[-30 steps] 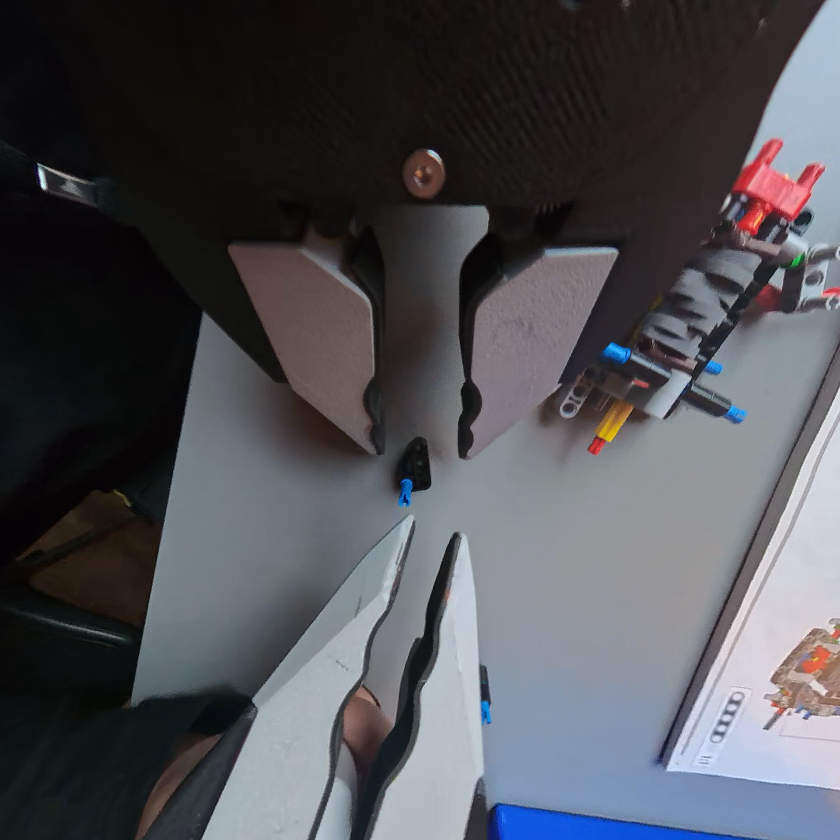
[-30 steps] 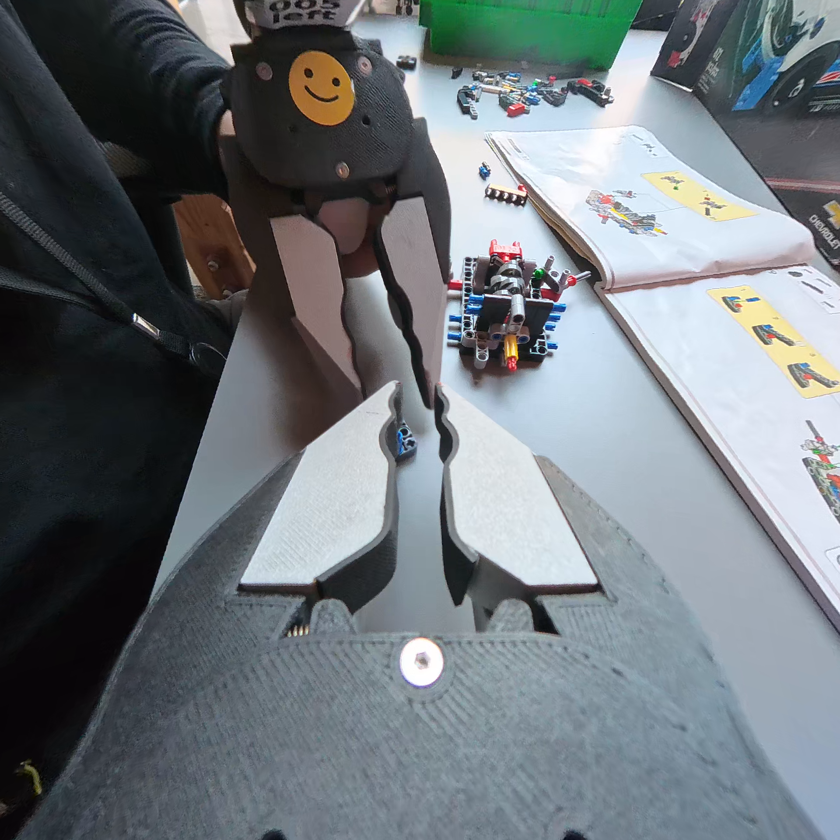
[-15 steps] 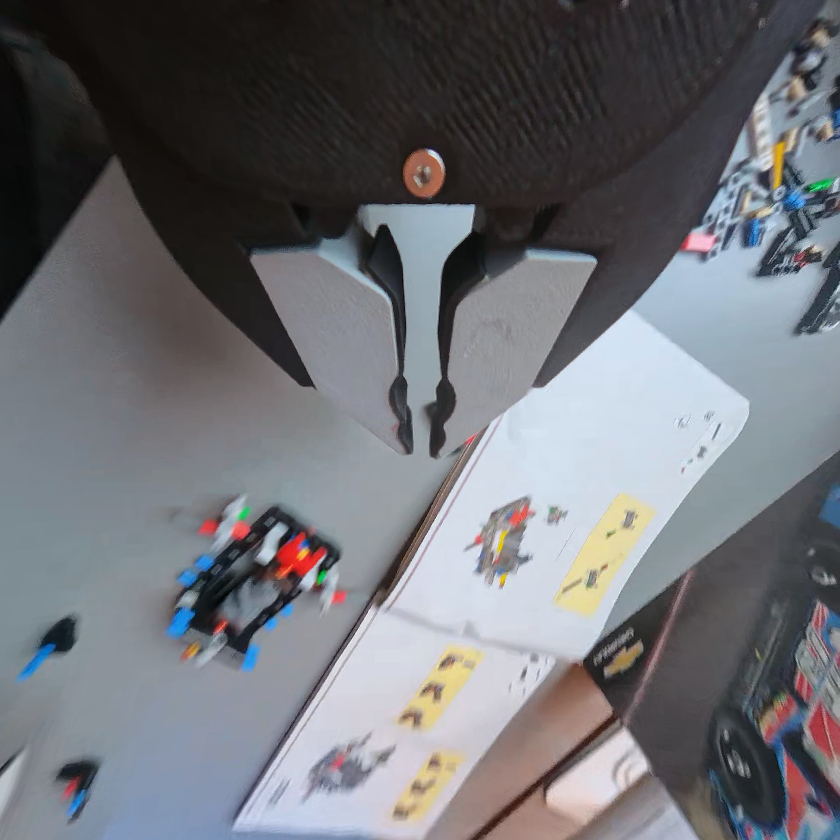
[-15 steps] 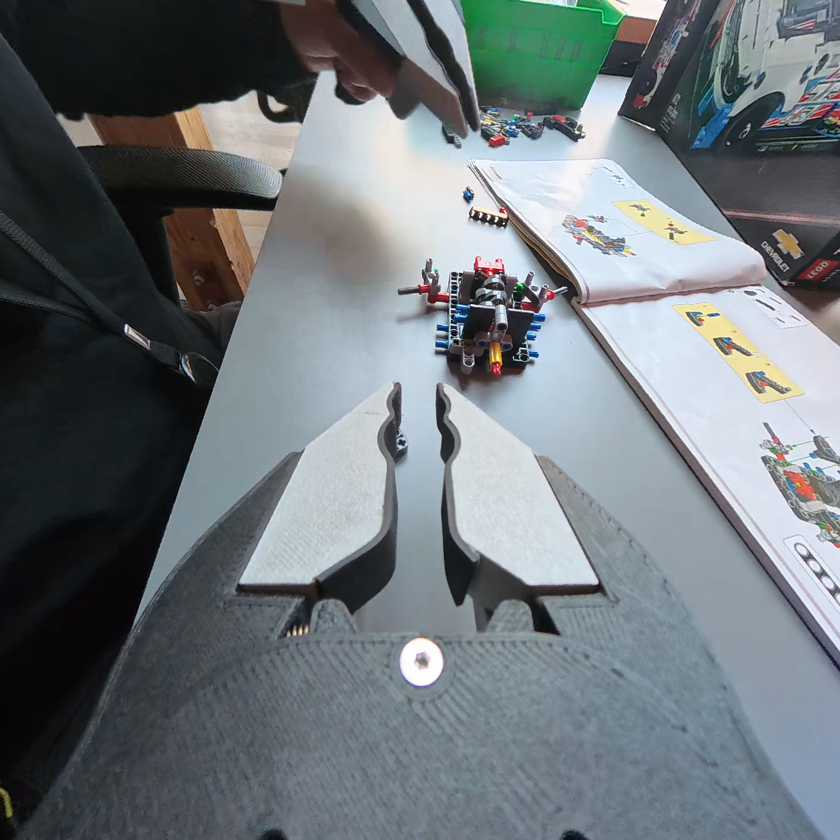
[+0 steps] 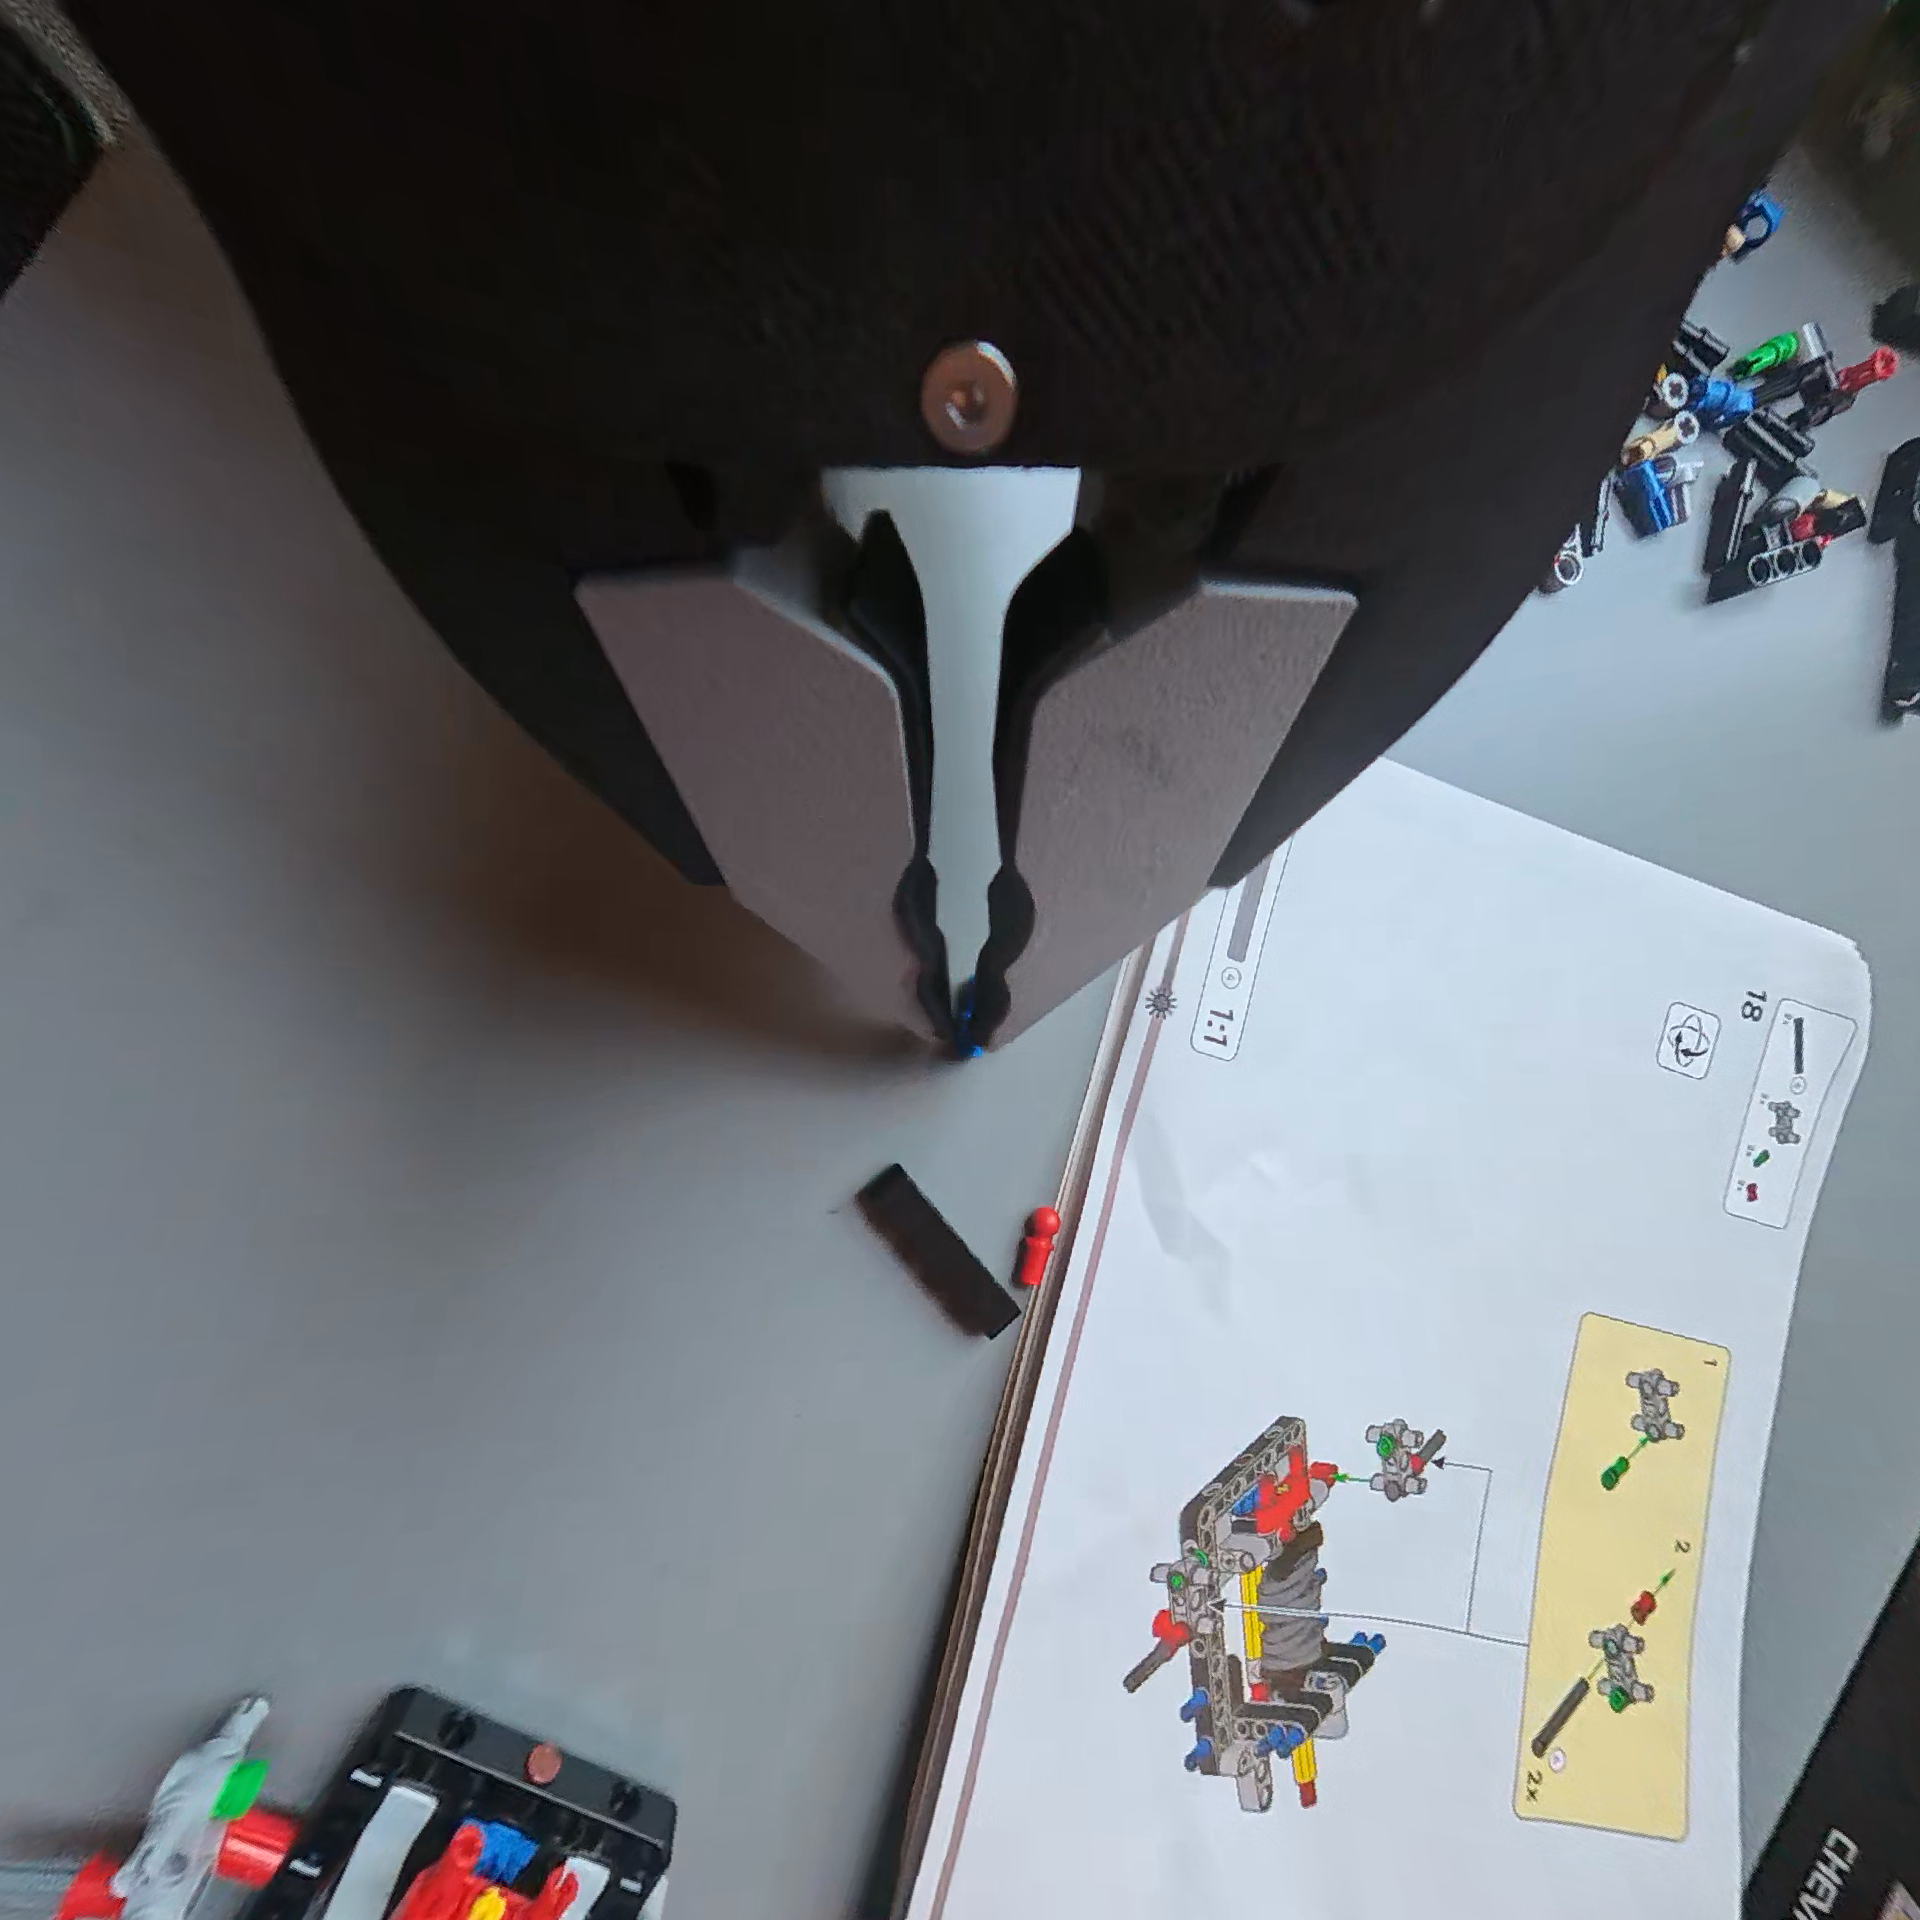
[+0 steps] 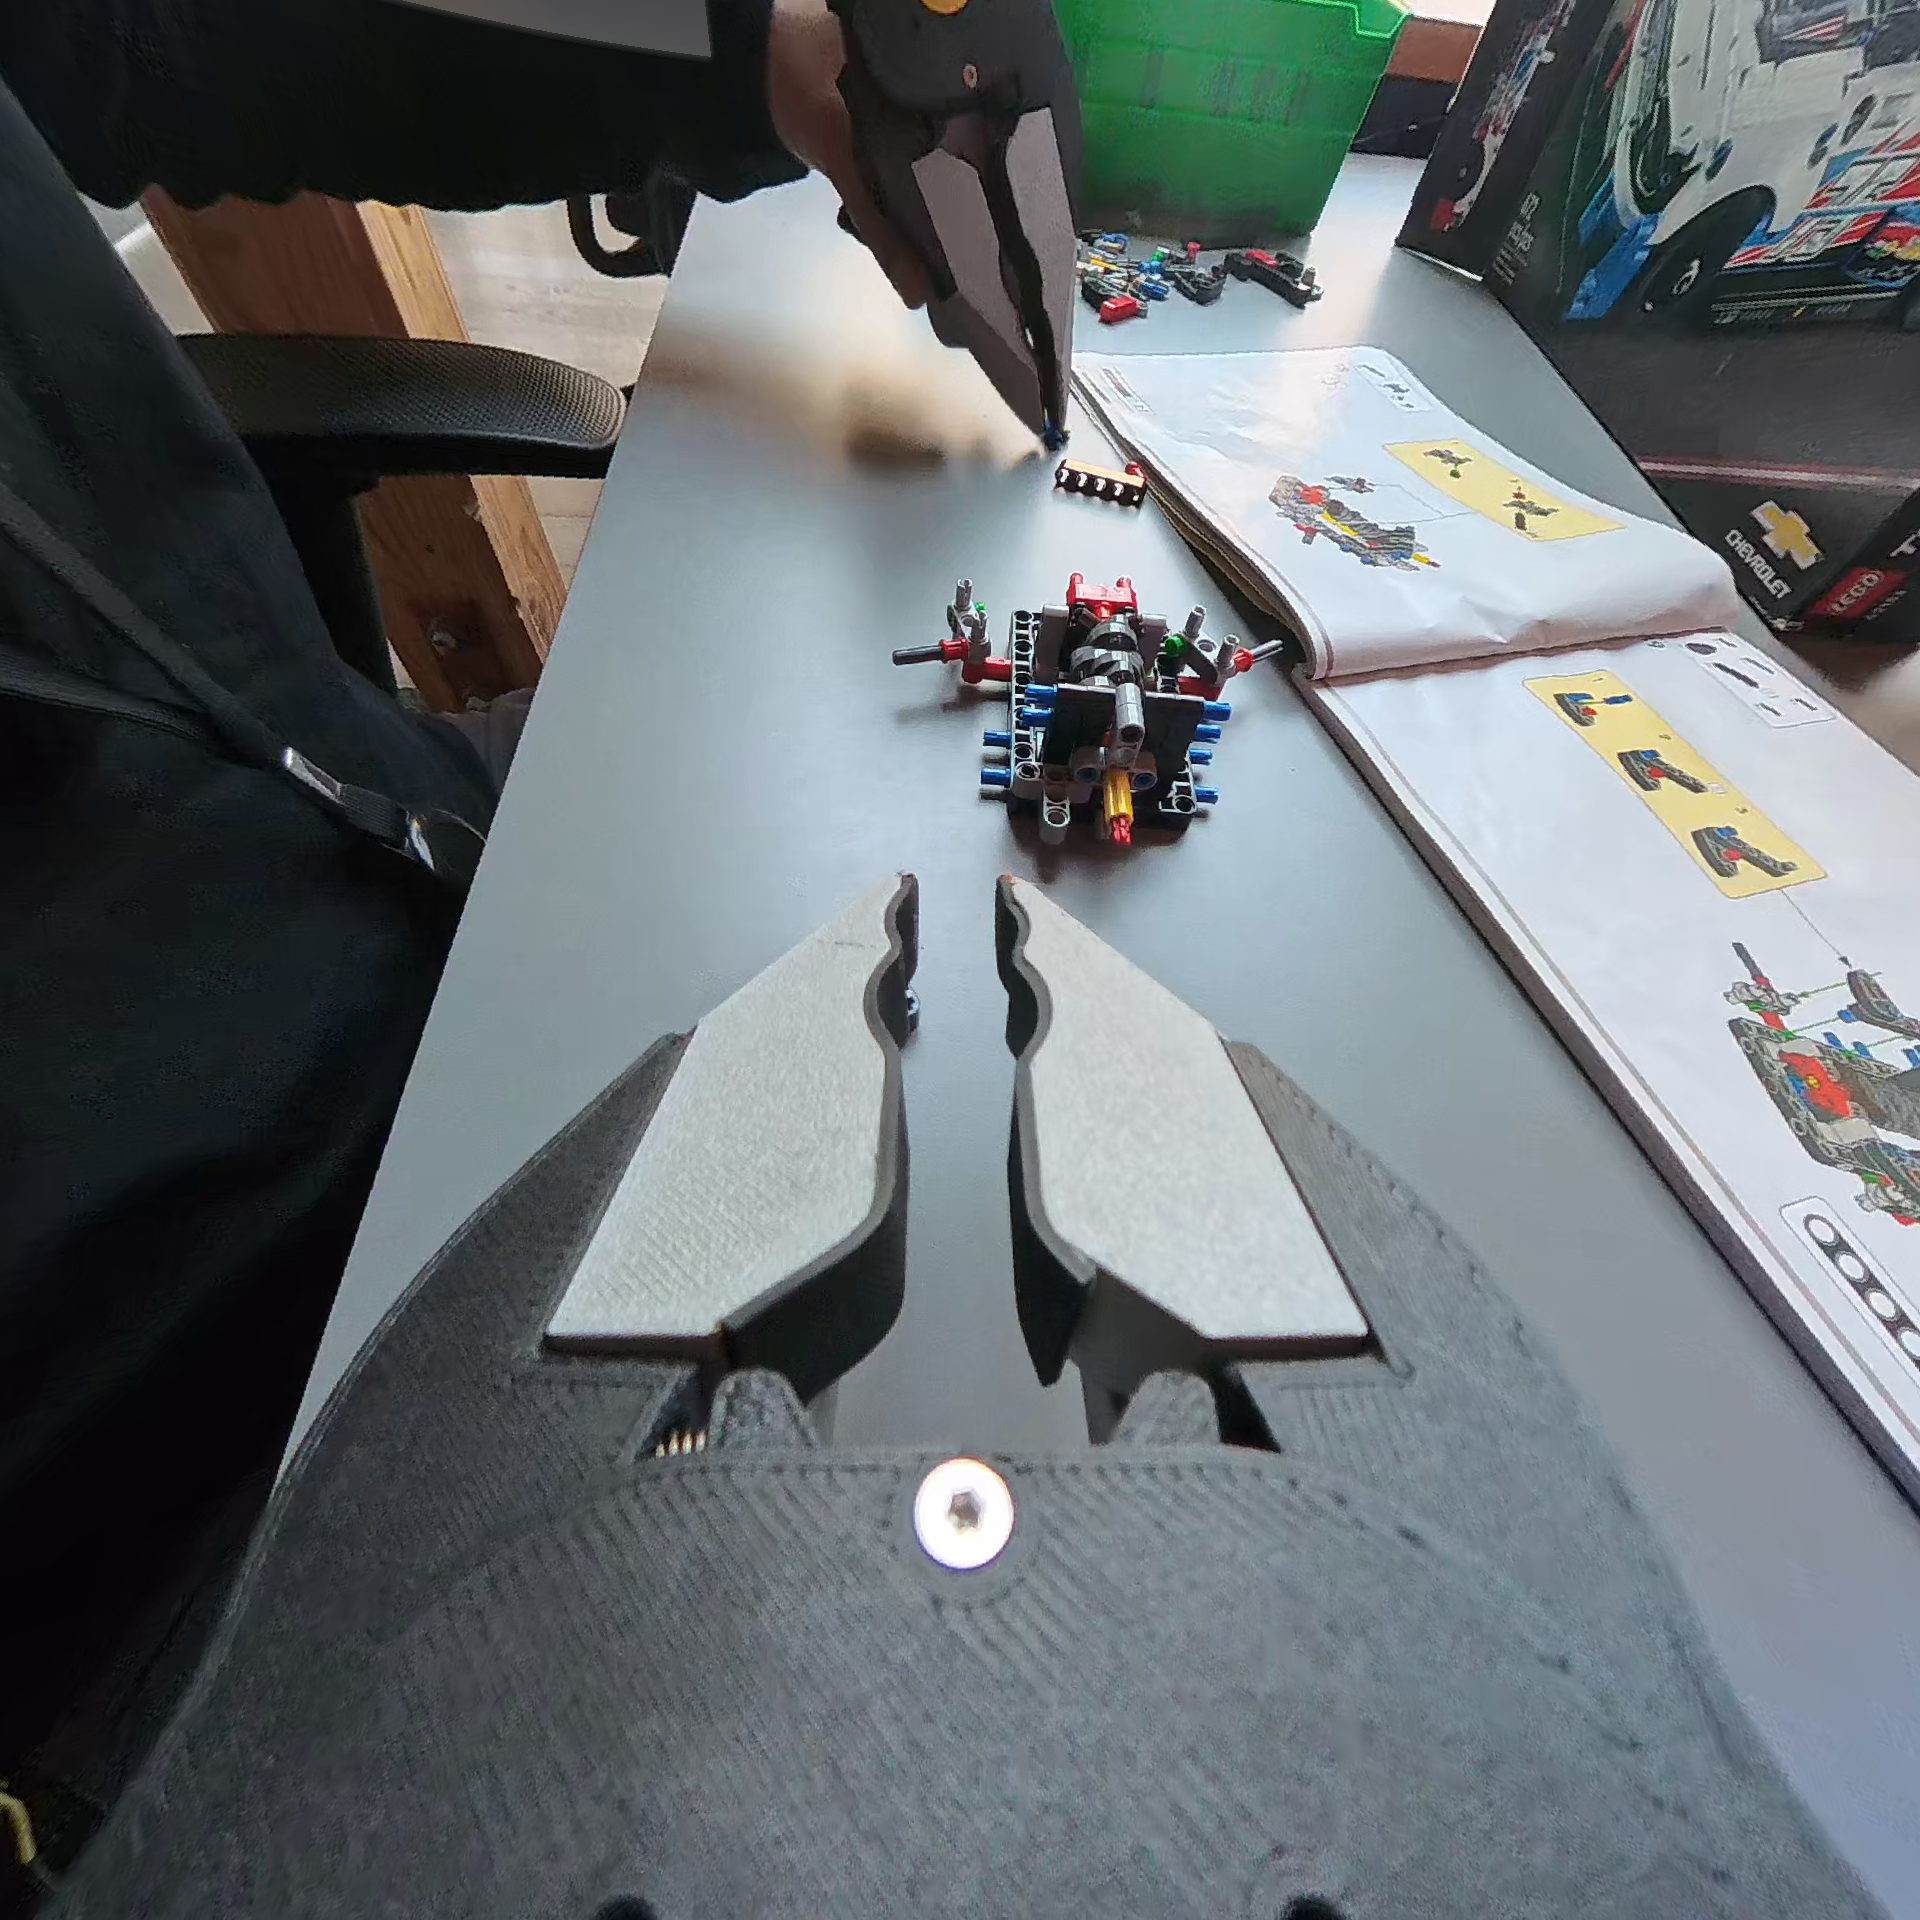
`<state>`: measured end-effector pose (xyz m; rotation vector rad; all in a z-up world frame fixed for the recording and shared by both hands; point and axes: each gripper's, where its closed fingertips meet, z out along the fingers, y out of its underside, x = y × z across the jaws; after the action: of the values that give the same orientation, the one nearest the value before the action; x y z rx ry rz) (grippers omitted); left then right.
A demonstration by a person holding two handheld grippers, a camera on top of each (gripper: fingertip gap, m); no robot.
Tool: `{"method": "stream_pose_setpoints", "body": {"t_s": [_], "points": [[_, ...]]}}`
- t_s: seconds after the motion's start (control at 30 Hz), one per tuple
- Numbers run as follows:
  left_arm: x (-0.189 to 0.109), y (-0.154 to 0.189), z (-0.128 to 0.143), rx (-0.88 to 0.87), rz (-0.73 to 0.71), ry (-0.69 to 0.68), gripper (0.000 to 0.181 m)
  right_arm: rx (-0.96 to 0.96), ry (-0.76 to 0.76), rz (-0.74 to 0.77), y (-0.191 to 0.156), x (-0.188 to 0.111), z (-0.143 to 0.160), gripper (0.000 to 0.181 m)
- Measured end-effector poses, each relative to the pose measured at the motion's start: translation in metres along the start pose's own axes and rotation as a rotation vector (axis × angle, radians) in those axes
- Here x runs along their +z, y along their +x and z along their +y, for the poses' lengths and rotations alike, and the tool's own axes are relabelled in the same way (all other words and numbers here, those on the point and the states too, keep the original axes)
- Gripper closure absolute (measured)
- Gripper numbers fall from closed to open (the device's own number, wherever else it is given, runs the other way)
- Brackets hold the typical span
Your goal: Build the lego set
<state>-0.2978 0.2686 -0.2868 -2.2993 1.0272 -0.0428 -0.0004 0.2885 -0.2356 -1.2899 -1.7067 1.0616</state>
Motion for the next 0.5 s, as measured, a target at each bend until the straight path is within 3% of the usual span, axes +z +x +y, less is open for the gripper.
{"method": "stream_pose_setpoints", "body": {"t_s": [0.5], "points": [[0.0016,0.0022,0.0018,-0.016,0.063,0.008,0.180,0.009,0.002,-0.014,-0.0004,-0.0001,0.0000,0.171]]}}
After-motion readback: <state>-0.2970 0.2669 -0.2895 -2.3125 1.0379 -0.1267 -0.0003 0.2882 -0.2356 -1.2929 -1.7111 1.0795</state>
